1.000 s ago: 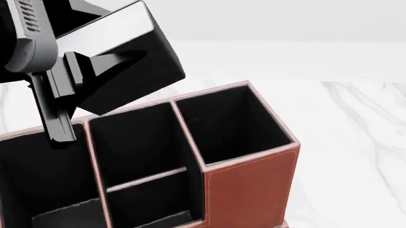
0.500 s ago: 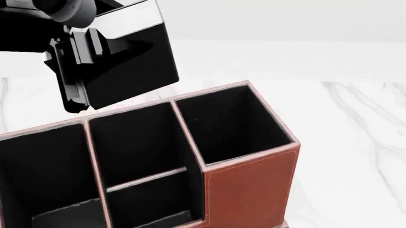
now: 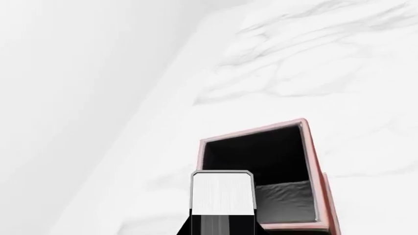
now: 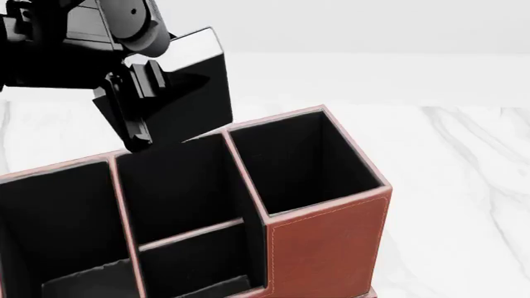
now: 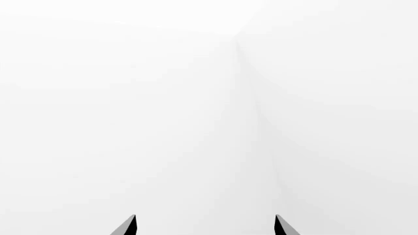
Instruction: Pick up the book and place it in the front compartment of the caddy.
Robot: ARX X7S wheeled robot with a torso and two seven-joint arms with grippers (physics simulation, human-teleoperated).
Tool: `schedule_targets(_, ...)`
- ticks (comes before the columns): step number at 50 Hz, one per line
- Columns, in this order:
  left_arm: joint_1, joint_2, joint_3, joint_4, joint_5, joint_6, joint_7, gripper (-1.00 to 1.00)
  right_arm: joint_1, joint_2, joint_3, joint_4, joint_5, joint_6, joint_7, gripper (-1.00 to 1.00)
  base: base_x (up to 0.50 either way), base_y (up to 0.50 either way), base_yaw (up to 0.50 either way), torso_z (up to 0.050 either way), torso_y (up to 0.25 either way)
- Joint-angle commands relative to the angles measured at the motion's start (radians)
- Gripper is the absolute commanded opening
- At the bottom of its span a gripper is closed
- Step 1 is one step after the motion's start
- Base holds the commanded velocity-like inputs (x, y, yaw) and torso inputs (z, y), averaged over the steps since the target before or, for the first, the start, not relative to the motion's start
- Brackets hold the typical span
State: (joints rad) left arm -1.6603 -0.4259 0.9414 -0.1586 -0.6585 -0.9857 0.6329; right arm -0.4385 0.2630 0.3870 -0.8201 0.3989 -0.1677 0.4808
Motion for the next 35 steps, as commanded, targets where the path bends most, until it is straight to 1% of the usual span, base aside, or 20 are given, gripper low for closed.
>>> schedule_targets(1,0.012,-0.015,0.011,0.005,0.021,0.011,-0.009,-1.00,0.003,0.007,-0.003,-0.005,0.000,0.007,0.007,1.00,0.00,0.00,0.00,0.000,0.000)
schedule_targets(11,0.036,-0.052,0.025,0.053,0.016,0.023,0.007,-1.00,0.006,0.012,-0.002,0.001,0.004,0.004,0.009,1.00,0.00,0.00,0.00,0.000,0.001)
schedule_targets(20,0.064,-0.054,0.033,0.030,0.034,0.064,0.002,-1.00,0.013,0.019,-0.006,0.003,0.002,0.012,0.015,1.00,0.00,0.00,0.00,0.000,0.002)
schedule_targets(27,0.085,-0.062,0.063,0.028,0.058,0.079,0.001,-1.00,0.014,0.023,-0.008,0.001,0.002,0.017,0.018,1.00,0.00,0.00,0.00,0.000,0.001)
schedule_targets(35,0.094,-0.049,0.079,0.003,0.079,0.097,-0.006,-1.00,0.007,0.024,-0.003,-0.004,0.006,0.013,0.020,1.00,0.00,0.00,0.00,0.000,0.001)
